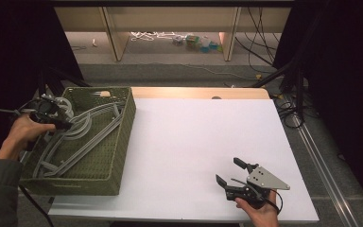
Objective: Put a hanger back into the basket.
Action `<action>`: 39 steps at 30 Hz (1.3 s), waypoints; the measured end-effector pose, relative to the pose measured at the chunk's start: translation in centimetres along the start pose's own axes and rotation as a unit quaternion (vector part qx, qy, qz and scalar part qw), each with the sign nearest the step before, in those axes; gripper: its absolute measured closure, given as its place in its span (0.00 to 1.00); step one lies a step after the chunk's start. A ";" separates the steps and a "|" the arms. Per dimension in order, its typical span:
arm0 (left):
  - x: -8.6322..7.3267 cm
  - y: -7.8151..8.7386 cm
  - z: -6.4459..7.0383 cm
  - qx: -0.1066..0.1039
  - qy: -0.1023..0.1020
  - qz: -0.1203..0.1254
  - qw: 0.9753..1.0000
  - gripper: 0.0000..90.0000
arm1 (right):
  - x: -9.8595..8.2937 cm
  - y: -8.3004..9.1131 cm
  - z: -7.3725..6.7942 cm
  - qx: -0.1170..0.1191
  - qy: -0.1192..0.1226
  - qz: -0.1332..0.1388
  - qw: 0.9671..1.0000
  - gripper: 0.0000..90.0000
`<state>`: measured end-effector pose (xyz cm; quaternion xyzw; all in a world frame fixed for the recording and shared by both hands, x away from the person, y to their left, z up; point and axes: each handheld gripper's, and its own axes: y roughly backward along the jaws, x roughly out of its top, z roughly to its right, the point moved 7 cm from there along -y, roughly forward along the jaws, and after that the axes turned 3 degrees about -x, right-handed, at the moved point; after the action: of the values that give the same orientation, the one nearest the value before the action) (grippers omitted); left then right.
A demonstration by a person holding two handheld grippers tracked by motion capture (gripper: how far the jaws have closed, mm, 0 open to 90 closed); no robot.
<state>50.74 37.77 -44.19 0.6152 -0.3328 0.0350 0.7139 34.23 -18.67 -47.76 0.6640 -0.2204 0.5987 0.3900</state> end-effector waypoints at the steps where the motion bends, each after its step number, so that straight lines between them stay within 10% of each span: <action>1: -0.1 0.0 -0.2 0.002 0.011 0.000 1.000 0.85 | 0.0 0.0 0.0 0.001 0.001 0.000 1.000 0.18; 10: 0.2 4.1 -0.5 0.009 0.057 0.079 0.995 0.58 | 0.0 0.0 0.0 -0.001 0.001 0.000 1.000 0.18; 19: -0.6 7.0 1.3 -0.042 0.068 0.114 0.990 0.47 | 0.1 -0.2 -0.3 0.009 -0.002 0.001 1.000 0.18; 27: -0.1 9.7 5.1 -0.085 0.083 0.187 0.975 0.41 | 0.0 0.0 -0.3 0.005 0.003 -0.008 1.000 0.18; 31: 0.0 11.0 7.7 -0.106 0.070 0.198 0.972 0.39 | 0.1 -0.2 -0.5 0.010 0.002 0.003 1.000 0.18; 39: 0.7 12.1 15.0 -0.188 0.032 0.234 0.953 0.38 | 0.1 -0.3 -0.5 0.011 0.001 0.003 1.000 0.18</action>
<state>39.25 26.89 -33.12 0.3736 -0.4449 0.1571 0.7986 34.16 -18.09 -47.70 0.6672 -0.2159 0.6028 0.3807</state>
